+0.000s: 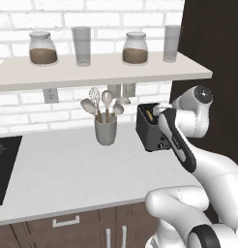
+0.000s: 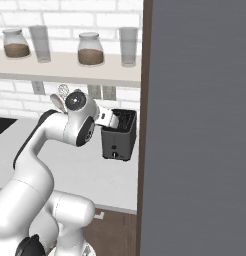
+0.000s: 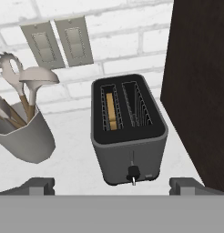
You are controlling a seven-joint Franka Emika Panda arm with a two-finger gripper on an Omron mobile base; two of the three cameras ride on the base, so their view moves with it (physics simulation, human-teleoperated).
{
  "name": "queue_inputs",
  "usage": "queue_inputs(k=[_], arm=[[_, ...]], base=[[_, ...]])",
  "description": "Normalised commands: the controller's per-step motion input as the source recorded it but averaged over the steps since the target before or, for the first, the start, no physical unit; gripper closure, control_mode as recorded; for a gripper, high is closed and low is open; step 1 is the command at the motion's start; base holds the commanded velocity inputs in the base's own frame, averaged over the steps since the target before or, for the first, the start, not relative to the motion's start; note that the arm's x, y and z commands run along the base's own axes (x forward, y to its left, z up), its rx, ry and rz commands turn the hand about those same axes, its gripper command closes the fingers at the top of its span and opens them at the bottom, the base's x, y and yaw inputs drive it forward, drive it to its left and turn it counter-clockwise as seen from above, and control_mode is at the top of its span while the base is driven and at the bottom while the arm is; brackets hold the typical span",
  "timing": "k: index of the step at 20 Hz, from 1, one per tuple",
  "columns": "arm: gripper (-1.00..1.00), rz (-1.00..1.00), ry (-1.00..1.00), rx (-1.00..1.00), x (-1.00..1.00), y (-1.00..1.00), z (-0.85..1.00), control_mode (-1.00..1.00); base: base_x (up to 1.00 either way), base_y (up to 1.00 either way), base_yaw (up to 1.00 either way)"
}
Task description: Start the toaster. Once the lever pops up, take the bread to the plate on the dining counter.
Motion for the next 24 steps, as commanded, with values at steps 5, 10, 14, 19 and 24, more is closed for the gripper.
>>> queue_inputs(k=[5, 10, 14, 19, 24], arm=[[-1.00, 0.00, 0.00, 0.00, 0.00, 0.00, 0.00, -1.00], [-1.00, 0.00, 0.00, 0.00, 0.00, 0.00, 0.00, -1.00], [-1.00, 0.00, 0.00, 0.00, 0.00, 0.00, 0.00, -1.00], [-1.00, 0.00, 0.00, 0.00, 0.00, 0.00, 0.00, -1.00], [-1.00, 0.00, 0.00, 0.00, 0.00, 0.00, 0.00, -1.00]], base=[[0.00, 0.00, 0.00], [0.00, 0.00, 0.00], [0.00, 0.00, 0.00], [0.00, 0.00, 0.00], [0.00, 0.00, 0.00]])
